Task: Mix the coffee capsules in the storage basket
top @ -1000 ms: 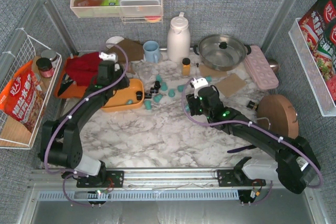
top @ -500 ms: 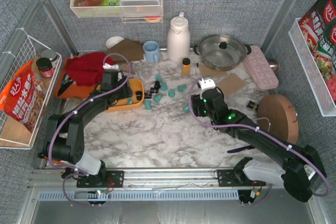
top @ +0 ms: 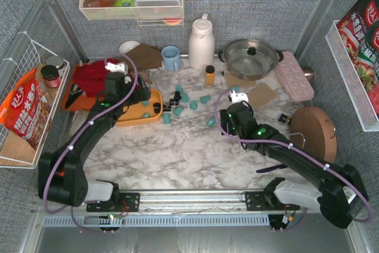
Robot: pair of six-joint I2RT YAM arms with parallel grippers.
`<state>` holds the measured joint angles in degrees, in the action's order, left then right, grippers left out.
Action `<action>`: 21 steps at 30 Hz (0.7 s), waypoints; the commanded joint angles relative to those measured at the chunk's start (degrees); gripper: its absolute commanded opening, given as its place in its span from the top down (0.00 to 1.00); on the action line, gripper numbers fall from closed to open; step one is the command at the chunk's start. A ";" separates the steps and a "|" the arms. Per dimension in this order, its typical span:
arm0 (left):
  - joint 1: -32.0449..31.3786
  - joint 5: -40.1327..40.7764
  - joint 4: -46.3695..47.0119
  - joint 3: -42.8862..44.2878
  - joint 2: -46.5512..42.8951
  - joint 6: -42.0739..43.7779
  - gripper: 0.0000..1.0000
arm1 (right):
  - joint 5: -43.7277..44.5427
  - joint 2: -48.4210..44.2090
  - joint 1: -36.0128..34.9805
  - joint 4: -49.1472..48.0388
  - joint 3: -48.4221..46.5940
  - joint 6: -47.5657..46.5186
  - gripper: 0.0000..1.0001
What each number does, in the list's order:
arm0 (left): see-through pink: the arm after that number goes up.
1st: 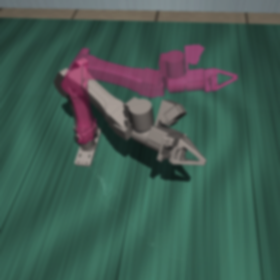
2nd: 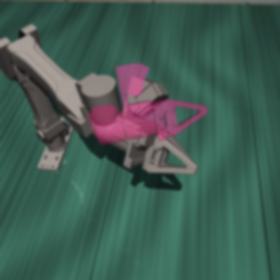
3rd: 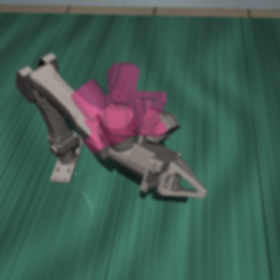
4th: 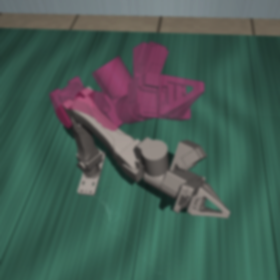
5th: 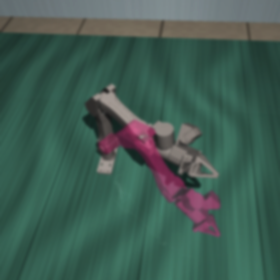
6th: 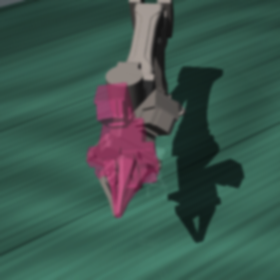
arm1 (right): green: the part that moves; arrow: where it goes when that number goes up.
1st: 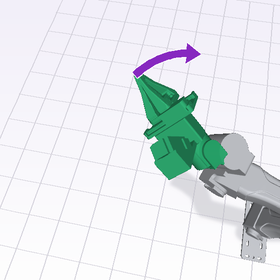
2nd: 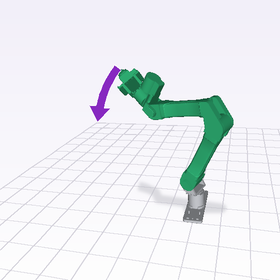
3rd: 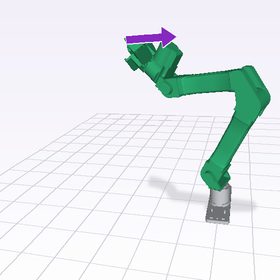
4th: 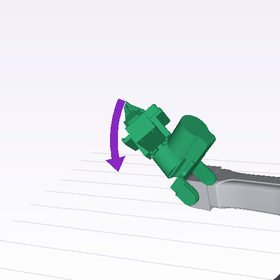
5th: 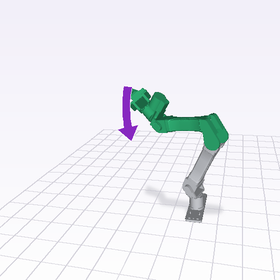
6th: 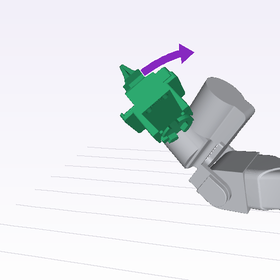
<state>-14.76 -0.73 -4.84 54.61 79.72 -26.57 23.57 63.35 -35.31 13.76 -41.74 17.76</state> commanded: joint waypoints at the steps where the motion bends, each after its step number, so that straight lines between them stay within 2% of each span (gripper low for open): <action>1: 0.13 -0.33 -1.63 1.53 -5.61 -0.30 0.01 | 2.47 2.43 -0.01 0.66 -1.31 4.23 0.28; 5: 0.97 5.90 -8.14 2.96 -9.49 -4.85 0.01 | 4.13 6.34 -0.05 0.25 -2.45 10.17 0.30; 10: 1.40 4.64 -11.65 2.87 -13.05 0.74 0.01 | 3.96 12.99 -0.32 -3.55 -3.42 19.99 0.34; 16: 1.40 4.44 -8.00 -2.64 -19.58 4.15 0.01 | 6.94 23.22 -1.65 -4.19 -8.49 28.44 0.39; 21: 1.40 3.66 -4.18 -7.20 -25.88 4.34 0.01 | 10.80 28.50 -2.65 1.57 -13.41 37.13 0.39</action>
<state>-13.41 3.27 -13.30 49.54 57.23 -23.49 29.89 89.32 -37.39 11.55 -52.23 45.41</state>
